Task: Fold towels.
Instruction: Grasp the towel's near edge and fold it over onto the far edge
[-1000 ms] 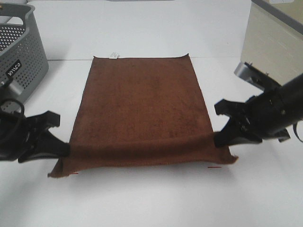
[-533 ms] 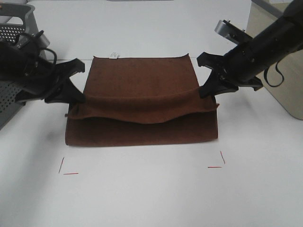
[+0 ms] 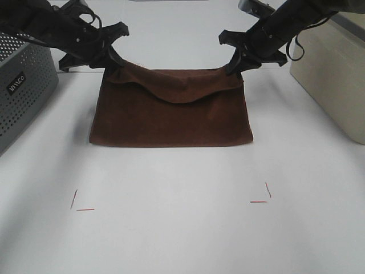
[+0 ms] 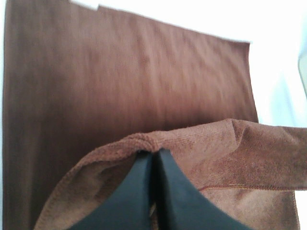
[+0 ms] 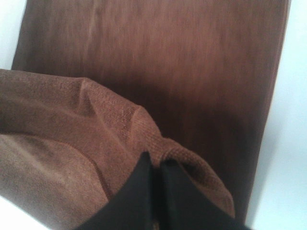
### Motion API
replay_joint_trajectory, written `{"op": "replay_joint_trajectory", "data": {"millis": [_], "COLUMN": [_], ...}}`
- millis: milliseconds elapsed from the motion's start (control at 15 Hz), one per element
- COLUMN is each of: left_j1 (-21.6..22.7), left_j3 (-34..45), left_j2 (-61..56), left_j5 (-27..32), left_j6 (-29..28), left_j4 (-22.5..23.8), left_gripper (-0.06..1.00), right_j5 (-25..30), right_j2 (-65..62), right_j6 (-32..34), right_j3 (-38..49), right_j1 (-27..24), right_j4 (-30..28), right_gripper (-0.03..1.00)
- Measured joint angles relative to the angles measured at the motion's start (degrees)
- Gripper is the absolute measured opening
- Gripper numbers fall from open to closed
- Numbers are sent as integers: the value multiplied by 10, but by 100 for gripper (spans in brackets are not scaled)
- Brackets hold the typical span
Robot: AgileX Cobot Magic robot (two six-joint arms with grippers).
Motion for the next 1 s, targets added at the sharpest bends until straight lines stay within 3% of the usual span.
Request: {"op": "replay_joint_trajectory", "data": {"millis": [267,533,667,733,800,1000], "left_j1": [0,-1,-1,-2,-2,-2], "left_j3": [-73,-111,-146,-156,-158,-160], "left_j2": [80,142,166,173,175,175], "left_j5": [-103,-184,-184,-184,-184,-182], "left_j6": [0,2,11,20,23,26], "left_j4": [1,1,1,1,1,3], "left_gripper": [1,1,7,17,31,76], "right_j5": [-12,-73,-95,-104,-111,-117], "right_j2": [105,164,179,179,179,178], "right_j6": [11,11,11,11,11,11], "right_j3": [-162,-200,-200,-200,-200,-202], "right_j1": [0,0,0,0,0,0], "right_j4": [-15,-22,-27,-28,-28,-29], "right_gripper": [0,0,0,3,11,64]}}
